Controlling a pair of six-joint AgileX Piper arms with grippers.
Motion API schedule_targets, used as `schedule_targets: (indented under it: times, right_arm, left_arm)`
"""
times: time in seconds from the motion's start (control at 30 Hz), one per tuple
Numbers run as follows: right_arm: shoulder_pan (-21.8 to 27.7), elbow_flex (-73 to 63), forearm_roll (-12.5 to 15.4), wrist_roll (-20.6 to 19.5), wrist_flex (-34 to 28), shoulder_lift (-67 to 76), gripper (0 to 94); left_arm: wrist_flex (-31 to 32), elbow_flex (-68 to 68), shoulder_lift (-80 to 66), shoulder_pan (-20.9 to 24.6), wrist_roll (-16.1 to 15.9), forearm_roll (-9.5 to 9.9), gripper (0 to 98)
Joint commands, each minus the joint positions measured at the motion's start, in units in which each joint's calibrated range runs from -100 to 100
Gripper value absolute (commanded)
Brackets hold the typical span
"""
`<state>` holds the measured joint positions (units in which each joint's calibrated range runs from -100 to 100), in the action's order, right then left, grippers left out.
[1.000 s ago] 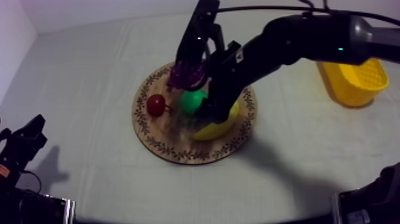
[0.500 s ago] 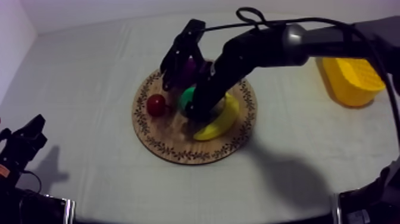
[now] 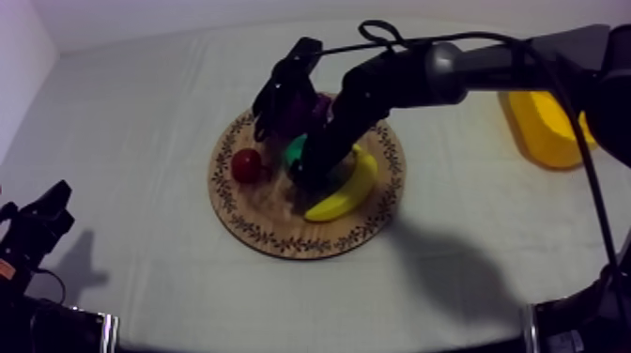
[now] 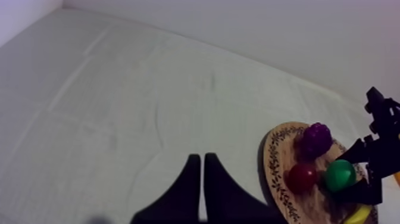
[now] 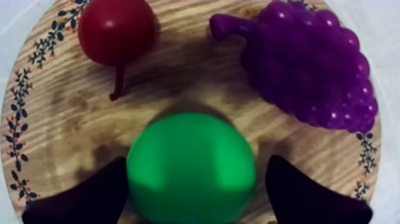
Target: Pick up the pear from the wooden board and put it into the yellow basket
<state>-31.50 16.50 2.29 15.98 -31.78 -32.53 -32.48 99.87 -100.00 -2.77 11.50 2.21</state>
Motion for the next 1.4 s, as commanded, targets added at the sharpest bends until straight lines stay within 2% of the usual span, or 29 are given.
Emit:
schedule_targets:
  times: [0.0, 0.2, 0.47, 0.77, 0.9, 1.07, 1.37]
  right_arm:
    - [0.03, -0.09, -0.11, 0.09, -0.09, -0.16, 61.8]
    - [-0.25, -0.10, 0.94, 1.42, 0.07, -0.86, 55.5]
    - [-0.73, 0.18, 3.01, 2.87, 0.54, -1.59, 39.9]
    - [-0.04, 0.36, 3.01, 2.50, 0.85, 1.52, 38.6]
    - [1.48, 0.31, 1.66, 1.62, 0.91, 7.29, 39.3]
    - [5.50, -0.33, -1.61, -0.27, 1.26, 17.77, 39.8]
    - [19.68, -6.27, -6.63, -4.35, 2.14, 34.35, 39.9]
  left_arm:
    - [-0.01, 0.02, 0.00, -0.01, 0.00, 0.02, 0.1]
    - [-0.01, 0.02, 0.00, -0.01, 0.00, 0.02, 0.1]
    - [-0.01, 0.02, 0.00, -0.01, 0.00, 0.02, 0.1]
    - [-0.01, 0.02, 0.00, -0.01, -0.01, 0.02, 0.1]
    - [-0.01, 0.02, 0.00, -0.01, -0.01, 0.02, 0.1]
    - [-0.01, 0.02, 0.00, -0.01, -0.01, 0.02, 0.1]
    - [-0.01, 0.02, 0.00, -0.01, -0.02, 0.02, 0.1]
